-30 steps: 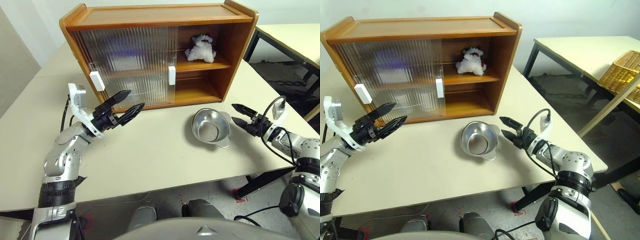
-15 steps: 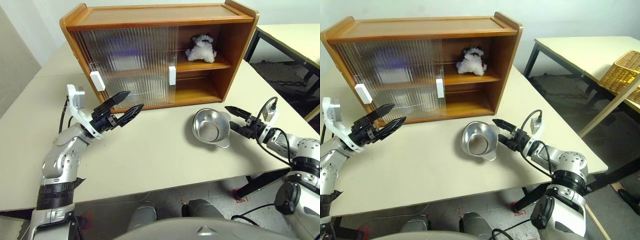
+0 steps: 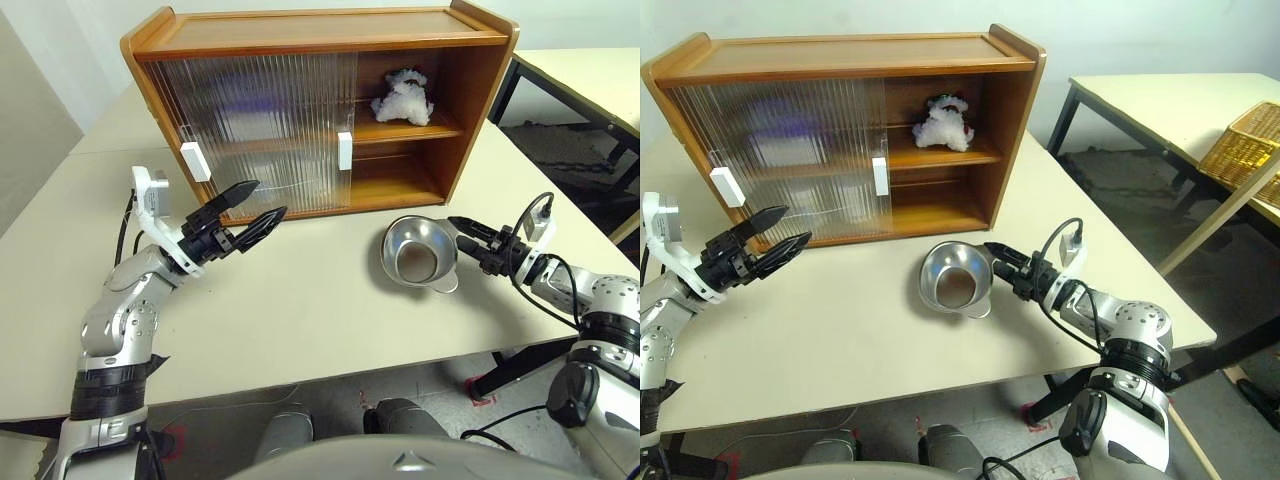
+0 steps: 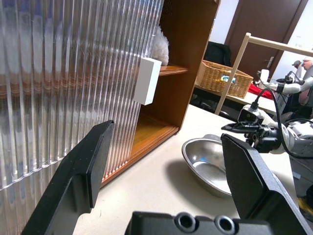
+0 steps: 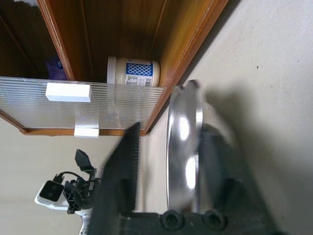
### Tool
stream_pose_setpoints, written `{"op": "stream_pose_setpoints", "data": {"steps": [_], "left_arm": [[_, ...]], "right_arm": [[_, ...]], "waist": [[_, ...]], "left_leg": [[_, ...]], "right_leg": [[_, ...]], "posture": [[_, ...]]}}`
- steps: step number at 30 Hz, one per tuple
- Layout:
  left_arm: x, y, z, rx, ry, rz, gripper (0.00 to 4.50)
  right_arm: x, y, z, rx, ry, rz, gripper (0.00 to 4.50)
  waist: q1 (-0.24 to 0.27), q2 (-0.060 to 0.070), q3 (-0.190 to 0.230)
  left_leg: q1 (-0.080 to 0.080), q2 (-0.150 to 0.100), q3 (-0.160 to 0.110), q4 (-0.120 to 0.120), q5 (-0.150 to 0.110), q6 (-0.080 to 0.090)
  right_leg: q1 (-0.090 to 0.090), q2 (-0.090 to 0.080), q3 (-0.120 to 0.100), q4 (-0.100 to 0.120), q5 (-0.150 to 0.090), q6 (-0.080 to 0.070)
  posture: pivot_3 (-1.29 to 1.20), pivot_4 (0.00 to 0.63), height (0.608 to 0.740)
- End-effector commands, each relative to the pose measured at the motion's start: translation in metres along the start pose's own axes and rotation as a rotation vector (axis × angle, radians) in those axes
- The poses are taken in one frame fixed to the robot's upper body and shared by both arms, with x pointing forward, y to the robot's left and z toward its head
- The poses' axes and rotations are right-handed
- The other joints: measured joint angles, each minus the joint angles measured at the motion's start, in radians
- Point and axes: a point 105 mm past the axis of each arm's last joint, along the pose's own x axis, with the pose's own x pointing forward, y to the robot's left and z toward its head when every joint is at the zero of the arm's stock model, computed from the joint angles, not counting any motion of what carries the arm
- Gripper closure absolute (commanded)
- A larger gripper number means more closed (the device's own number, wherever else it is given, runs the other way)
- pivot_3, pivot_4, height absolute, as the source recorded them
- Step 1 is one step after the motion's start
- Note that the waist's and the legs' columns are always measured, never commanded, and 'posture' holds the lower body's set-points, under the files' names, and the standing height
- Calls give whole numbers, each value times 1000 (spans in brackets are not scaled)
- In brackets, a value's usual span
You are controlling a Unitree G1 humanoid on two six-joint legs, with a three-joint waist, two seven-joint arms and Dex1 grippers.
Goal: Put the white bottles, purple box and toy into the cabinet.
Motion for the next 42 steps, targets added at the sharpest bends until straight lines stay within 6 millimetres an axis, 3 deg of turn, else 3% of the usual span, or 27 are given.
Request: {"op": "stream_pose_setpoints", "data": {"steps": [1,3,11,24,32,42], "left_arm": [[0,-1,5,9,1,-4,0],[-1,-1,5,10,2,-3,0],[0,1,6,12,2,-2,0],[0,3,5,19,13,-10,0],[-1,2,5,22,16,-11,0],[-5,3,9,36,25,-4,0]], "right_arm": [[2,5,3,2,-10,20,3726],[3,5,4,0,-14,20,4476],[6,7,8,-3,-35,25,4476],[22,30,17,107,-102,181,4476],[37,27,30,155,-212,213,4476],[91,27,24,207,-349,243,4476]], "waist": [[0,0,0],[0,0,0],[2,0,0],[1,0,0],[0,0,0],[-1,1,0]], "left_leg": [[0,0,0,0,0,0],[0,0,0,0,0,0],[0,0,0,0,0,0],[0,0,-1,0,0,0],[0,0,-1,0,0,0],[0,2,-2,-1,0,1]], "right_leg": [[0,0,0,0,0,0],[0,0,0,0,0,0],[0,0,0,0,0,0],[-1,0,0,1,0,-1],[-1,0,0,1,1,-1],[-4,0,-2,1,4,-3]], "posture": [[-23,29,740],[-22,28,740],[-27,25,740],[-36,19,740],[-34,18,740],[-5,17,740]]}}
